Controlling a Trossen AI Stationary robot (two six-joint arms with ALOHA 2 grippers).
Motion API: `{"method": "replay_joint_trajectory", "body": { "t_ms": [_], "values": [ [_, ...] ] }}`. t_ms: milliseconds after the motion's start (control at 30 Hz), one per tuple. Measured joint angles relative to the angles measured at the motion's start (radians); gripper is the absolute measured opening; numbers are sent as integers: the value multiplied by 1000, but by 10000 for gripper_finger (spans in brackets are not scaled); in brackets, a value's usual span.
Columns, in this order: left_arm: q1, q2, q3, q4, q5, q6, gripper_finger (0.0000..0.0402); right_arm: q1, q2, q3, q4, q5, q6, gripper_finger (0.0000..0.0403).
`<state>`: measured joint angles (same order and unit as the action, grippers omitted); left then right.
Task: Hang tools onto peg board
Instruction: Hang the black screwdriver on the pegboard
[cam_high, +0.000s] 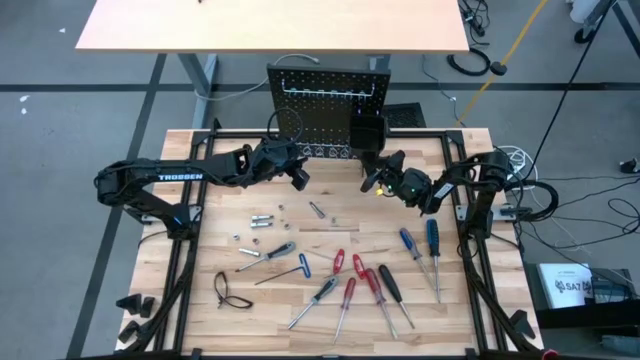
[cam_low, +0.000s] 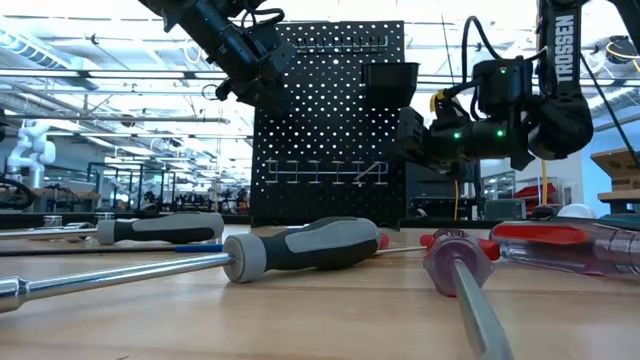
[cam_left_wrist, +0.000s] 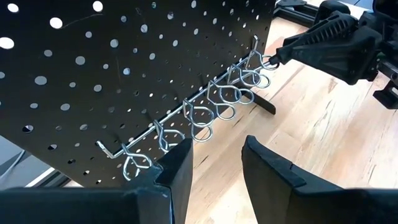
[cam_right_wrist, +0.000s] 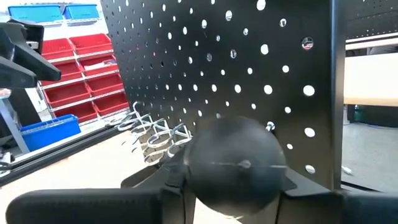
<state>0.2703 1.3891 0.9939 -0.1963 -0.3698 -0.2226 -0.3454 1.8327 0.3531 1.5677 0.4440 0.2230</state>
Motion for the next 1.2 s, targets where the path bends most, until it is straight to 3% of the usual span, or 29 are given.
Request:
{"method": "replay_joint_trajectory", "body": {
  "t_ms": [333, 567, 867, 1200],
  "values": [
    [0, 0, 0, 0, 0, -3, 138, 1, -99, -5, -18, -4, -33, 94],
    [0, 0, 0, 0, 0, -6, 138, 1, -232, -60, -206, -9, -25, 86],
    [0, 0, 0, 0, -1, -6, 138, 0, -353, -75, -327, -51, -25, 86],
    [0, 0, 0, 1, -1, -8, 138, 0, -467, 47, -699, -59, -27, 86]
  ]
}}
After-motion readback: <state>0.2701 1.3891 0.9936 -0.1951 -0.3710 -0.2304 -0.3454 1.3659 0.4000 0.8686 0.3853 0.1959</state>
